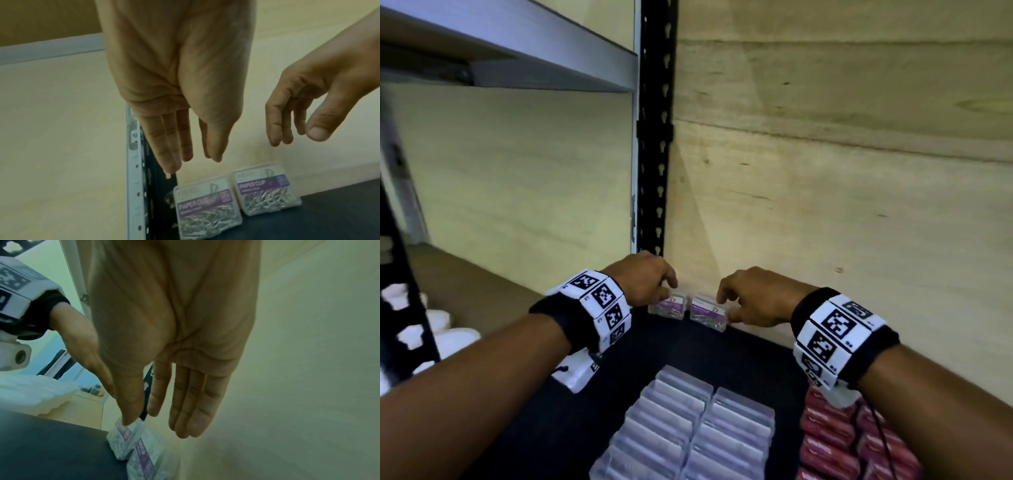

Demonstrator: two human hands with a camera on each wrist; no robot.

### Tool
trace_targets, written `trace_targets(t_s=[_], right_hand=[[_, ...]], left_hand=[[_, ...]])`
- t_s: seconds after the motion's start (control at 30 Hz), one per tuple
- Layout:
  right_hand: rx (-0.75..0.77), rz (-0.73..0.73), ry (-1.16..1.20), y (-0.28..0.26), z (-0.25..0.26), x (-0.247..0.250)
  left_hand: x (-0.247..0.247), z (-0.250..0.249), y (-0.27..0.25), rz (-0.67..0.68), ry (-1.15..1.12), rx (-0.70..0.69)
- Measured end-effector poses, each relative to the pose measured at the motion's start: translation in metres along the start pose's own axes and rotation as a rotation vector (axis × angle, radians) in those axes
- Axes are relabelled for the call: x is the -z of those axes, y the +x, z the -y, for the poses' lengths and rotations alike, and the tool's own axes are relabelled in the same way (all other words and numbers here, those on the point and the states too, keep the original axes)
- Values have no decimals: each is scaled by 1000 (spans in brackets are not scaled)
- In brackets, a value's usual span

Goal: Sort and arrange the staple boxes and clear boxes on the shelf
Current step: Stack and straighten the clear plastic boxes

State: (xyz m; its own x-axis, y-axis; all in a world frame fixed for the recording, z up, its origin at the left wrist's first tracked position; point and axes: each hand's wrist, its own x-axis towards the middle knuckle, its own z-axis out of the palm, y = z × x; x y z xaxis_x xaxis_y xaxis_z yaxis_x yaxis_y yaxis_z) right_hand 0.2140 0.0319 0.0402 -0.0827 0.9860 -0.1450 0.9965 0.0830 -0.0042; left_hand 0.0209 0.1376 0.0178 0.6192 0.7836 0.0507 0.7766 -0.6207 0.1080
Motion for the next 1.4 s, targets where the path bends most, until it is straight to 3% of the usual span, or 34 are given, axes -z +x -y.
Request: trace_targets(t_s=[0.2, 0.7, 1.4], right_hand=[[2, 8, -92, 38, 5, -12], [22, -37, -135, 58, 12, -11], [-58, 59, 110, -27, 9, -12]], left_hand=[[-26, 8, 30, 72, -15, 77], [-15, 13, 39, 61, -54, -15], [-9, -34, -12, 204, -22, -166]])
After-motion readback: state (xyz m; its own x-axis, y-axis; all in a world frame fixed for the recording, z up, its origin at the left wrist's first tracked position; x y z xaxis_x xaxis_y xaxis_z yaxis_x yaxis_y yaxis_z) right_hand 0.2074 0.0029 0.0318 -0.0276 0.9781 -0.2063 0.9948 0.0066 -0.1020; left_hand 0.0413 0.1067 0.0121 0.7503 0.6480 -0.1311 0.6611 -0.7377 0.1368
